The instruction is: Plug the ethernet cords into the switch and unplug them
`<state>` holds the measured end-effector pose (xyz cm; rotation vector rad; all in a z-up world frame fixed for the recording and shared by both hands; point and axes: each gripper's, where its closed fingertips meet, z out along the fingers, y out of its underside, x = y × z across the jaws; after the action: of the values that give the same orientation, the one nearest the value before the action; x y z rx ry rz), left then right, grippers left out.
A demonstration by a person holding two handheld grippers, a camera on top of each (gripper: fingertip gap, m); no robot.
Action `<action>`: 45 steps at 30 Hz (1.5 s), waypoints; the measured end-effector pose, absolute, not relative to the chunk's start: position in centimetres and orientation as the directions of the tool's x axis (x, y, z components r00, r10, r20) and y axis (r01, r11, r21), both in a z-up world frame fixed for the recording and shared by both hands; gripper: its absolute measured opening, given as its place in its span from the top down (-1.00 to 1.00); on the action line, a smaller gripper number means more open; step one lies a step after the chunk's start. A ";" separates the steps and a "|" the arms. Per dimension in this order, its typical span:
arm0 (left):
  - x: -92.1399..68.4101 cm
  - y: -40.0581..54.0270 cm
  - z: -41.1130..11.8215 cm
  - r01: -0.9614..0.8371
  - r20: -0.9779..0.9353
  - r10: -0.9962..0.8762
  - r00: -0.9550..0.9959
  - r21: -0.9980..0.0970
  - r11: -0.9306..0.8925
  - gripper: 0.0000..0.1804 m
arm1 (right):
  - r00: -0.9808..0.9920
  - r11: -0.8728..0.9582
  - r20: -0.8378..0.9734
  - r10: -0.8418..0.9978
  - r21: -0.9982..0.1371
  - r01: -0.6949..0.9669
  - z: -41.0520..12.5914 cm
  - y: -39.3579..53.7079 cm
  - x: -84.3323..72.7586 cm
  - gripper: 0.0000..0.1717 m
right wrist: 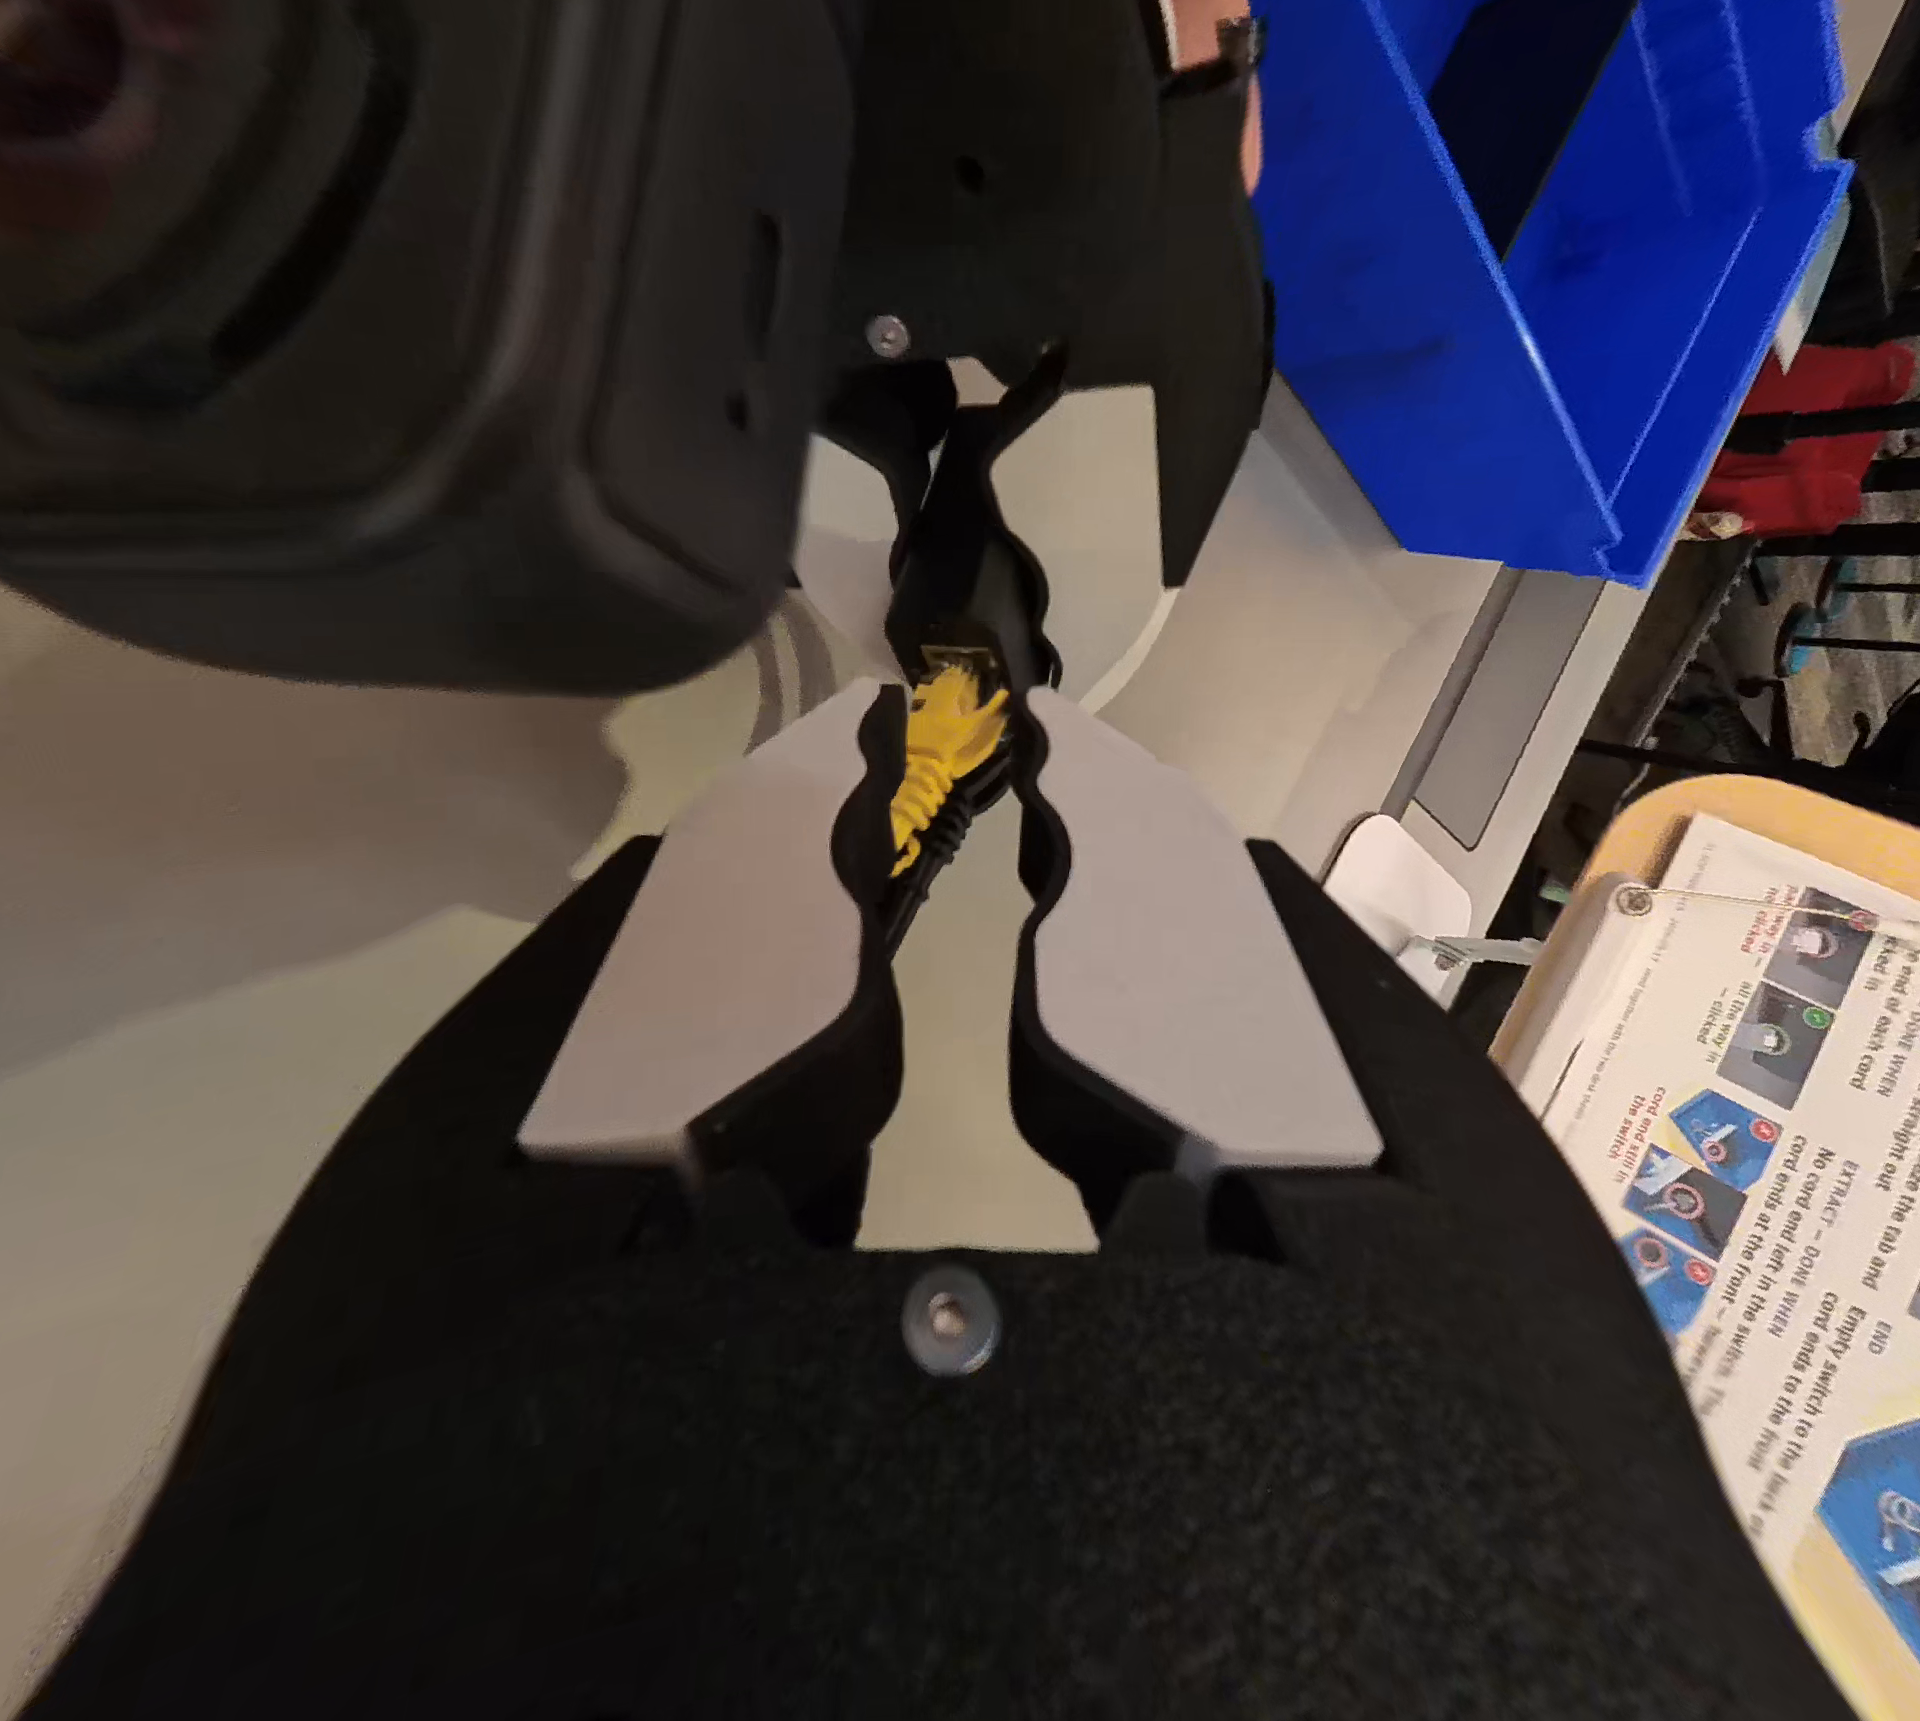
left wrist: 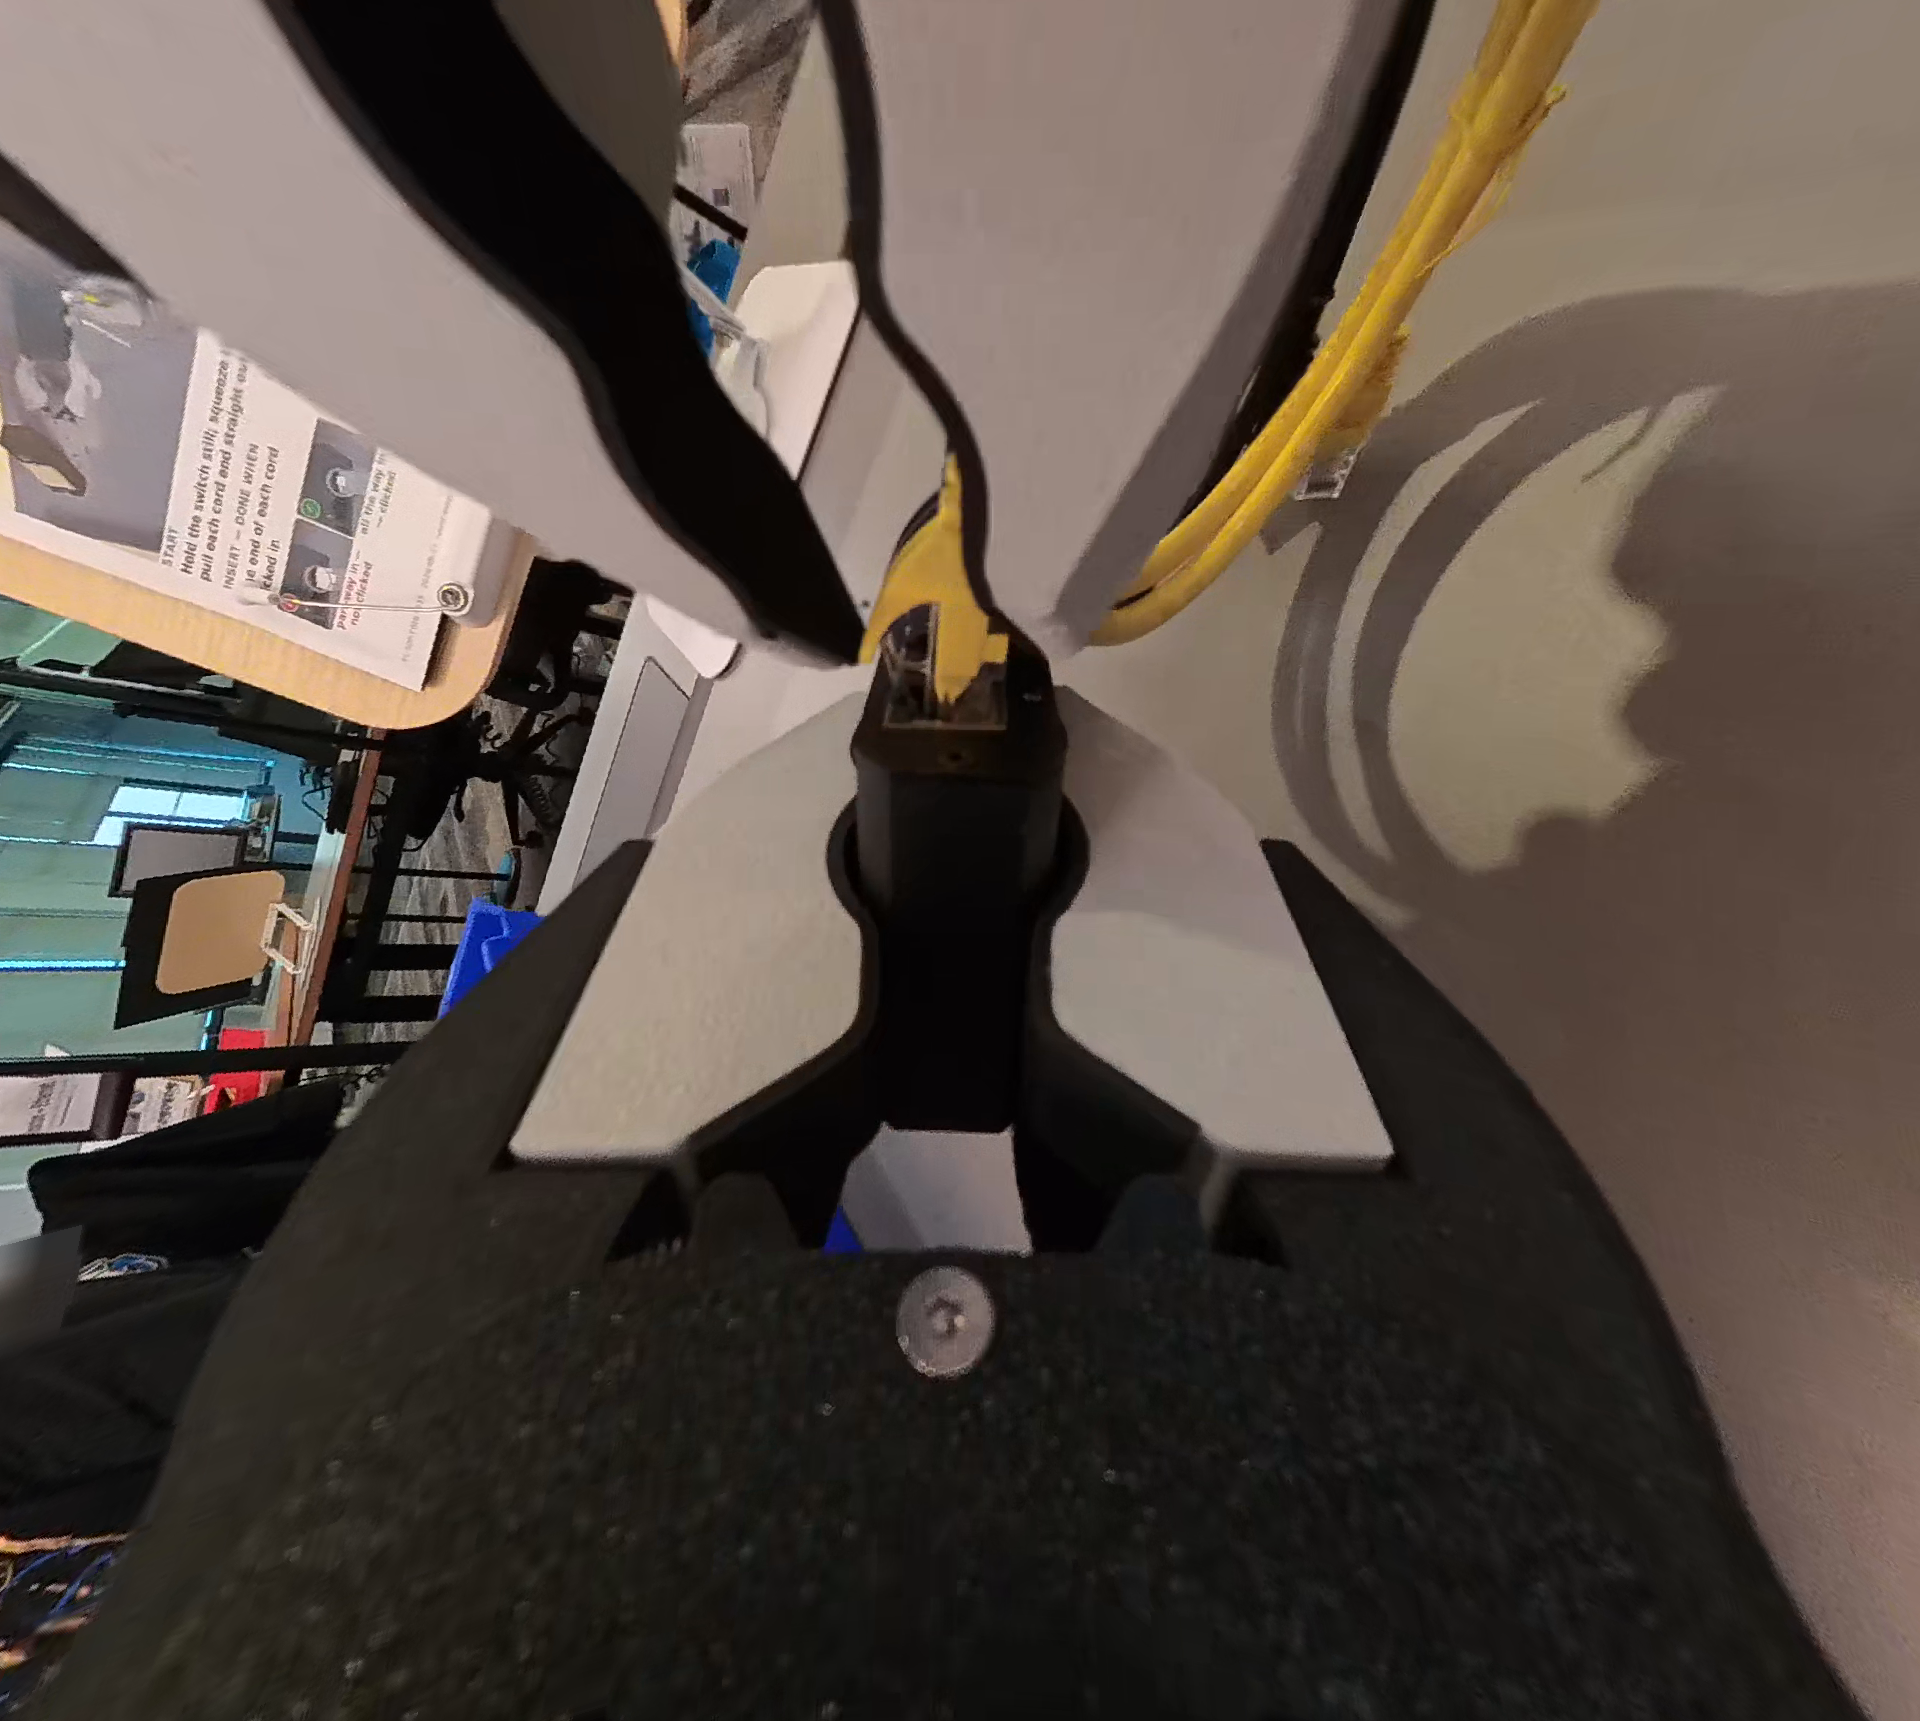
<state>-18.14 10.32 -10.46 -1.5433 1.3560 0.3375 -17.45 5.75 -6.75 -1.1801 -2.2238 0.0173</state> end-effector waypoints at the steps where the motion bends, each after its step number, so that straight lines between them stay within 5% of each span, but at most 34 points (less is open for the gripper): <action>1: -18.1 10.3 -10.5 -0.858 -0.742 -0.583 0.332 -0.494 0.139 0.72 | -0.419 0.612 0.521 0.744 -0.279 0.740 -6.7 5.7 -17.5 0.79; 13: -18.4 10.3 -9.9 -0.861 -0.762 -0.547 0.347 -0.491 0.137 0.71 | -0.375 0.584 0.509 0.775 -0.351 0.732 -6.5 5.7 -17.7 0.83; 24: -17.9 10.0 -10.3 -0.864 -0.758 -0.559 0.336 -0.484 0.137 0.72 | -0.364 0.574 0.530 0.766 -0.308 0.759 -6.9 5.5 -17.4 0.87; 35: -18.3 10.9 -10.3 -0.895 -0.826 -0.476 0.302 -0.418 0.156 0.72 | -0.238 0.493 0.523 0.818 -0.427 0.758 -7.0 6.5 -17.6 0.73; 45: -19.6 12.0 -8.9 -0.909 -0.880 -0.343 0.329 -0.394 0.138 0.72 | 0.056 0.160 0.298 0.953 -0.651 0.742 -4.9 6.0 -16.7 0.76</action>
<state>-19.60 11.98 -8.92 -1.4299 1.2285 0.6115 -16.68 5.98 -4.89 -1.6274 -1.7305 0.3785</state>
